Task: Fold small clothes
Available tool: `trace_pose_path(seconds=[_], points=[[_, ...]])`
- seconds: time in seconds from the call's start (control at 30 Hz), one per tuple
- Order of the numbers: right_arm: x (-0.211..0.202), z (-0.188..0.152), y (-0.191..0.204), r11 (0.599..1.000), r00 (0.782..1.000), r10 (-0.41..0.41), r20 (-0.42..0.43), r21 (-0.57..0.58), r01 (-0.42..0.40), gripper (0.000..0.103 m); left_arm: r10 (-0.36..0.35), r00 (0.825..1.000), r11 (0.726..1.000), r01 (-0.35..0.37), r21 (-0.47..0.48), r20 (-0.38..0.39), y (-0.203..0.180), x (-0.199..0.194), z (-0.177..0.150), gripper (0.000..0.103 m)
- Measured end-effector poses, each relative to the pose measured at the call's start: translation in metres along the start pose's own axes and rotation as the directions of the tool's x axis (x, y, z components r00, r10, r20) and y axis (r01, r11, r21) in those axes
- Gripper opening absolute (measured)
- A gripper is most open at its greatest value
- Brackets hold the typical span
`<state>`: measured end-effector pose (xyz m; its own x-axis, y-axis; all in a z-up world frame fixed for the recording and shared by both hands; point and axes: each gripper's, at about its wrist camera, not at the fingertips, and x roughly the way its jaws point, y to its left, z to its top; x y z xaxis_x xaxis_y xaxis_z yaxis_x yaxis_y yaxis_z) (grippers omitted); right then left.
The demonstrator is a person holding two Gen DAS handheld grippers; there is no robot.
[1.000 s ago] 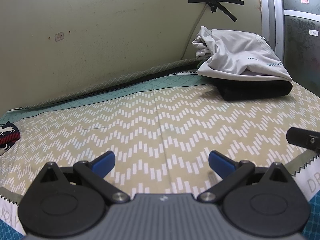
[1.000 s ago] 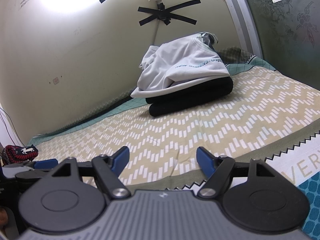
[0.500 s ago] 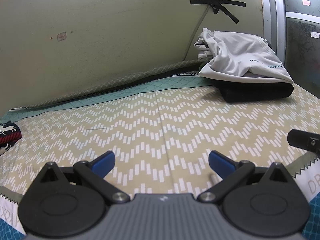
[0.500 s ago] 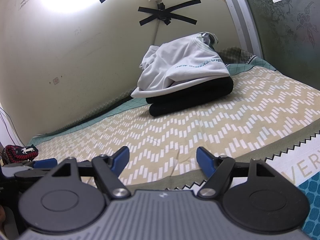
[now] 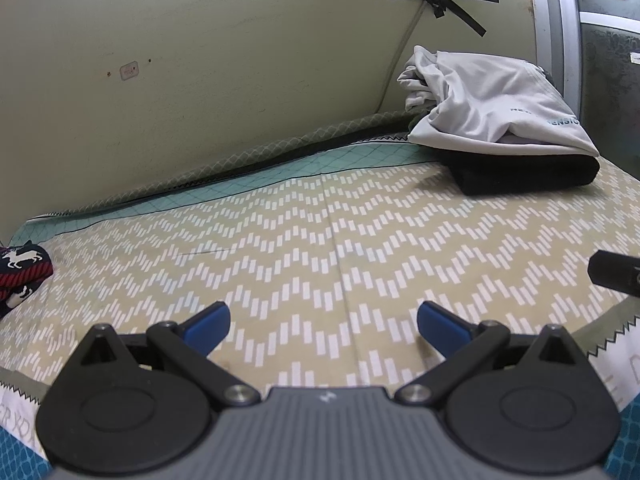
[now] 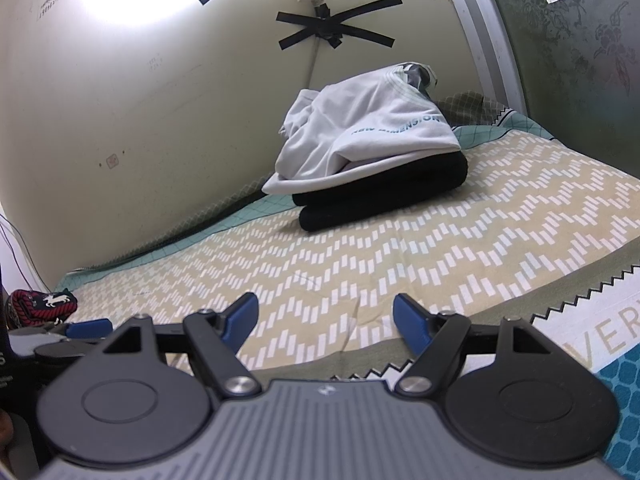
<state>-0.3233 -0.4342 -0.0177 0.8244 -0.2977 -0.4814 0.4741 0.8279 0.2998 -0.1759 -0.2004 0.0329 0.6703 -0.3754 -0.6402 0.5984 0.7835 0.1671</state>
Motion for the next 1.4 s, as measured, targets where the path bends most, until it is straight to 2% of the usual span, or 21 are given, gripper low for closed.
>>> trace_pose_path(seconds=[0.93,1.13,1.4], points=[[-0.0008,0.0002,-0.0008,1.0,1.0,0.008,0.006,-0.003,-0.008,0.07,-0.017,1.0,1.0,0.017,0.0,0.009,0.0012,-0.0023,-0.0011,0.103],[-0.0014,0.0003,-0.0007,1.0,1.0,0.011,0.007,-0.004,-0.011,0.07,-0.011,1.0,1.0,0.01,-0.005,-0.021,0.0014,-0.0004,-0.0016,0.103],[-0.0017,0.0,-0.0003,1.0,1.0,0.01,0.007,-0.004,-0.01,0.07,-0.001,1.0,1.0,0.001,0.006,-0.02,-0.0002,0.0001,-0.0021,0.103]])
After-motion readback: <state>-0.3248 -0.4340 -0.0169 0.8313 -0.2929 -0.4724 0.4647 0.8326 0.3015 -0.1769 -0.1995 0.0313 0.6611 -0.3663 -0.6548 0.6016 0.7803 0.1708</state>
